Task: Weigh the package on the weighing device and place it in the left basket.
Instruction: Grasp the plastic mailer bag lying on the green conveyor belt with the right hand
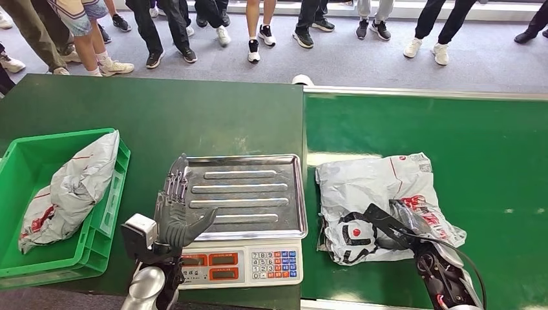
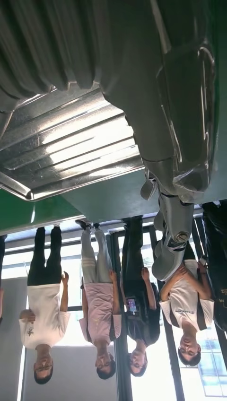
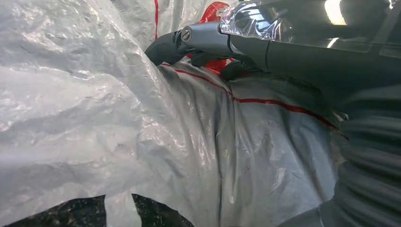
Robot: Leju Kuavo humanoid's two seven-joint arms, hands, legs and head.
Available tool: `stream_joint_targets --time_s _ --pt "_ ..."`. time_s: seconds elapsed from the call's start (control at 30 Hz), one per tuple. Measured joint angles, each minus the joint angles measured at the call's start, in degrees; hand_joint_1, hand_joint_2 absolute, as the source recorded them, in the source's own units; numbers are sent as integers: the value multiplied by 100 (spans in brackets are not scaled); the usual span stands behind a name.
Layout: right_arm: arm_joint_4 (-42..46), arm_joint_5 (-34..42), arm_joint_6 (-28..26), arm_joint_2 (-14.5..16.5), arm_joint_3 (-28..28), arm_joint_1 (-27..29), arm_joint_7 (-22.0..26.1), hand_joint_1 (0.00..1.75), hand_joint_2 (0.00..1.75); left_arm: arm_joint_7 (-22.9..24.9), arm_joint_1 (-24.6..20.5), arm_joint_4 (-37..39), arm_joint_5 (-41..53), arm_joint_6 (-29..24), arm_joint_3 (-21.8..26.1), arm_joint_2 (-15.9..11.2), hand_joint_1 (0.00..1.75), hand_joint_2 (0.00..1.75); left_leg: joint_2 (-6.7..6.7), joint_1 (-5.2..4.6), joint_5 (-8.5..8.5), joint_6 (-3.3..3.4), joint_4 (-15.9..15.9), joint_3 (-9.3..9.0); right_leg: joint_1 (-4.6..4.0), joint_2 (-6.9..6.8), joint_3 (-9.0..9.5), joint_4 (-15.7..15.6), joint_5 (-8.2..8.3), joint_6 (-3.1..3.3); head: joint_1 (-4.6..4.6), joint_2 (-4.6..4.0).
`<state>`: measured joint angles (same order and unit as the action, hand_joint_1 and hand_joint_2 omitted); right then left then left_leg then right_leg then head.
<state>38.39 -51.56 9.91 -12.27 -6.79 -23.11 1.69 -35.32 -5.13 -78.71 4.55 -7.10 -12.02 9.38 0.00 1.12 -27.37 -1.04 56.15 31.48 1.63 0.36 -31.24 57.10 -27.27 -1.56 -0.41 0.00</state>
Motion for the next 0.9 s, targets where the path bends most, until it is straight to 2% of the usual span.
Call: stream_joint_targets --time_s 0.47,0.5,0.6,0.63,0.9 --pt "-276 -3 183 -1 -189 -197 111 0 175 34 -69 61 -25 -40 -25 -2 0 175 0 0 -1 2 5 -12 0 -1 14 -1 0 -1 0 0" --pt "-307 -1 183 -1 -209 -215 118 11 175 35 -78 72 -27 -50 -30 -2 0 175 0 0 -1 2 5 -14 0 -1 16 -2 0 -1 0 0" --pt "-375 9 182 1 -255 -251 143 139 175 35 -90 96 -32 -62 -37 -2 0 175 0 0 -1 2 5 -18 0 -1 21 -2 0 -1 1 0" --pt "-391 16 175 1 -268 -256 157 171 175 35 -89 98 -36 -67 -39 -3 0 175 0 0 -1 2 6 -19 0 -1 22 -2 0 -1 1 0" --pt "-431 138 122 -49 -365 -344 316 175 175 37 -68 96 -52 -96 -46 -31 0 175 -1 0 -1 3 8 -19 0 -1 26 -2 3 -5 0 0"
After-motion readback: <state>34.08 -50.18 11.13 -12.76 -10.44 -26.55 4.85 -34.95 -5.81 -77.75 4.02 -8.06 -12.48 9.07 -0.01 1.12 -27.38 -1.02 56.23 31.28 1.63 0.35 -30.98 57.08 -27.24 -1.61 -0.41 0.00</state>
